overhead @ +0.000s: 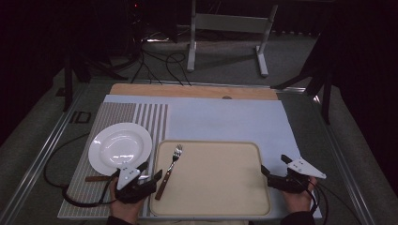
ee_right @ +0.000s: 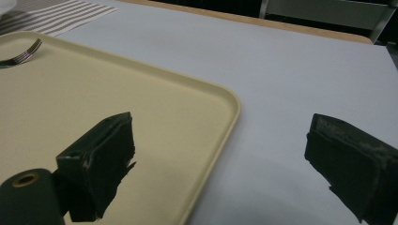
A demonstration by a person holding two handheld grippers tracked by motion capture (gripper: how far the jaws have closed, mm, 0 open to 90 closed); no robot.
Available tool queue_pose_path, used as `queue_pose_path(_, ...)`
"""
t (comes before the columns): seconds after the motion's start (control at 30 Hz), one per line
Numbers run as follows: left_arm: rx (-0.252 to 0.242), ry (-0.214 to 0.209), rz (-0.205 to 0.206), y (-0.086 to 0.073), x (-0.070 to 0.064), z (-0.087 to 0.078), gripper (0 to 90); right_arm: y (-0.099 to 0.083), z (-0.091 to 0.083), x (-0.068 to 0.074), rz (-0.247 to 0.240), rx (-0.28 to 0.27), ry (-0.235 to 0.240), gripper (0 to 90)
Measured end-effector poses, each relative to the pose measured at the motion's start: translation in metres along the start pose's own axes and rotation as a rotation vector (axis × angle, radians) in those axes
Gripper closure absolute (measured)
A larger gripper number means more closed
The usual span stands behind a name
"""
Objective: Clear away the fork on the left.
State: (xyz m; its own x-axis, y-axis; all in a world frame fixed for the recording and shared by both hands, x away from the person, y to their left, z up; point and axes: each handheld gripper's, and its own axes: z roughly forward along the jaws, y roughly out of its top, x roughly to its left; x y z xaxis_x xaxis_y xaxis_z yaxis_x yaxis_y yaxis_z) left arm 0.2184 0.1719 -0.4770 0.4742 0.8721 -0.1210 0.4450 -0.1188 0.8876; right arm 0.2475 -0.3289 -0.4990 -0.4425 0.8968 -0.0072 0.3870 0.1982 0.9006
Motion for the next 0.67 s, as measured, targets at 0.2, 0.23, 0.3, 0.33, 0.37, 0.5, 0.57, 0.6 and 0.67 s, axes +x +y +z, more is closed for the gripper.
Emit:
queue_pose_path(0.2,-0.037,0.044,0.029,0.019,0.029,-0.009,24.3,0.000,0.000,0.000,0.001,-0.001,0.001,8.4)
queue_pose_path(0.23,-0.046,0.047,0.034,0.020,0.034,-0.011,23.7,0.000,0.000,0.000,0.002,-0.002,0.001,8.4)
queue_pose_path(0.3,-0.057,0.054,0.038,0.022,0.044,-0.014,20.6,0.000,0.000,-0.001,0.001,0.000,0.000,8.4)
queue_pose_path(0.33,-0.062,0.055,0.038,0.022,0.050,-0.016,18.9,0.000,0.000,0.000,0.000,-0.001,0.001,8.4)
queue_pose_path(0.37,-0.061,0.063,0.040,0.021,0.055,-0.017,15.5,0.000,-0.001,0.000,0.001,-0.003,0.000,8.4)
queue_pose_path(0.5,-0.065,0.074,0.047,0.012,0.078,-0.026,11.7,0.000,-0.001,0.000,0.002,-0.004,0.002,8.4)
queue_pose_path(0.57,-0.072,0.088,0.031,0.007,0.088,-0.030,4.4,0.000,-0.001,0.000,0.000,-0.007,0.002,8.4)
queue_pose_path(0.6,-0.080,0.096,0.025,0.005,0.092,-0.033,3.5,0.000,-0.001,0.000,0.000,-0.008,0.003,8.4)
queue_pose_path(0.67,-0.100,0.117,0.008,0.003,0.098,-0.037,1.2,0.000,-0.001,0.000,0.000,-0.013,0.004,8.4)
